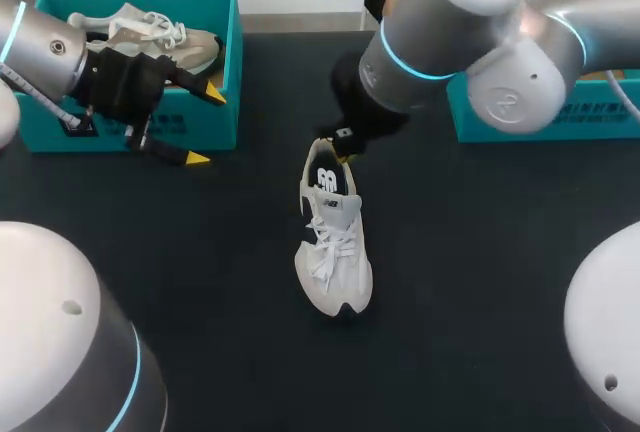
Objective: Take the shoe out of the shoebox, open the shoe tongue, remove and reinsert the insole, then place the shoe into the shoebox
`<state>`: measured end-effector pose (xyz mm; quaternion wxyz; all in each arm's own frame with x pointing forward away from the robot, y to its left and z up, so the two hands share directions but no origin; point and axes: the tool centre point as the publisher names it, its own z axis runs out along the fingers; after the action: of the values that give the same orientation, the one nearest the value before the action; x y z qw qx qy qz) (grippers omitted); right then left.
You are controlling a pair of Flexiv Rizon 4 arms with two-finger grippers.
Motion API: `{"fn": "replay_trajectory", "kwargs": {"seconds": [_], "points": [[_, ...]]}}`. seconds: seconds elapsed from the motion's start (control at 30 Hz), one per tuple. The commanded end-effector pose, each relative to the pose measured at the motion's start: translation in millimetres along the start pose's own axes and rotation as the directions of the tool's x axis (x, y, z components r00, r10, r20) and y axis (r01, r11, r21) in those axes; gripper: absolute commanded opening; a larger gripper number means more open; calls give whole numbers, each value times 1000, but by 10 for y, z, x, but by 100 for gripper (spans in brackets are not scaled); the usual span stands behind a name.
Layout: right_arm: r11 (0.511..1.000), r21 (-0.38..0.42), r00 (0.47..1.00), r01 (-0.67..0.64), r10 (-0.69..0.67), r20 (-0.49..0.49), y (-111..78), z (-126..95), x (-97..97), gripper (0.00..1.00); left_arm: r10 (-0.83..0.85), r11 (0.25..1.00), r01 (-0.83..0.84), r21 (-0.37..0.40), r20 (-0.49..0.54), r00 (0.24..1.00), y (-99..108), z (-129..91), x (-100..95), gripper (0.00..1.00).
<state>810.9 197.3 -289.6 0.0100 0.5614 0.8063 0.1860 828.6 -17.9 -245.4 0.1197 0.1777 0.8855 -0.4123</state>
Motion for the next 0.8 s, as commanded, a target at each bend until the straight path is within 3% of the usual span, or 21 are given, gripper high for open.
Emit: {"fn": "replay_trajectory", "kwargs": {"seconds": [0.03, 0.33, 0.8], "points": [[995, -17, 961, -99, 100, 258, 38, 164, 94, 0, 0, 1000, 0, -3, -2, 1000, -3, -1, 1, 100], [962, -61, 921, -265, 271, 280, -69, 455, 112, 0, 0, 1000, 0, -3, -2, 1000, -3, -1, 1, 100], [976, 26, 933, -217, 199, 298, -221, 889, -25, 0, 0, 1000, 0, -3, -2, 1000, -3, -1, 1, 100]]}}
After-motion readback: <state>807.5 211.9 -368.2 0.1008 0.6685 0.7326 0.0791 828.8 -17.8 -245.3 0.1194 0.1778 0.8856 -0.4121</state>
